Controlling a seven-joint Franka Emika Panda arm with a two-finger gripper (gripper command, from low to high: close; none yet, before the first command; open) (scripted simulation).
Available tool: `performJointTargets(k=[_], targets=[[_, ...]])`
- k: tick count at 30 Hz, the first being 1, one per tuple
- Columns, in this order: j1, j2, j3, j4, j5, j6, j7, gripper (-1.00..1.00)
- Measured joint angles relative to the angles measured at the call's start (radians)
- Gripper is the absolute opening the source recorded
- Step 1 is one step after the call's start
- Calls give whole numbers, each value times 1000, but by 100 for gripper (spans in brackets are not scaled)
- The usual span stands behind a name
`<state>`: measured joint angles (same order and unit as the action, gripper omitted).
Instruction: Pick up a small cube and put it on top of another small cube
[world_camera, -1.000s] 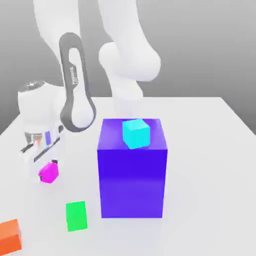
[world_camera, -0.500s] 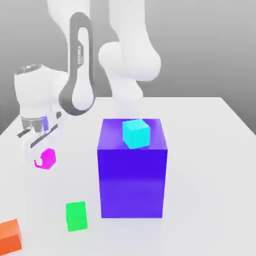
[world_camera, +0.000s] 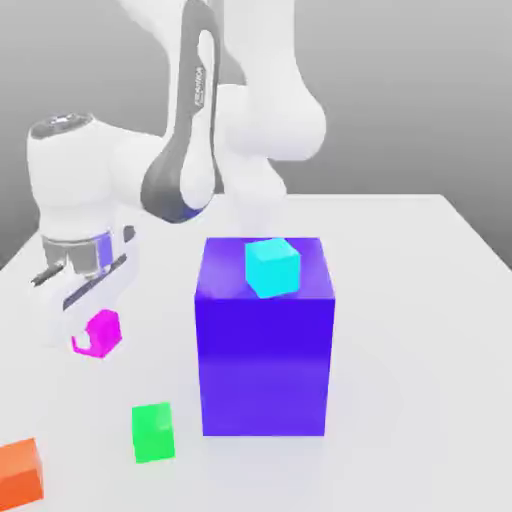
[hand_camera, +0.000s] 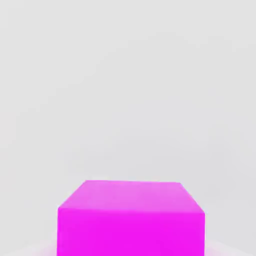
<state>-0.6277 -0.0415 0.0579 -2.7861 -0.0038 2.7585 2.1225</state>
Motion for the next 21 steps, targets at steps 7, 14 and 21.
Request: performJointTargets(k=[7,14,21], targets=[[91,7,51,62,4,-59,149,-100],[168,25,85,115,7,-96,266,-100],[161,89,71,130,-15,-37,287,-100]])
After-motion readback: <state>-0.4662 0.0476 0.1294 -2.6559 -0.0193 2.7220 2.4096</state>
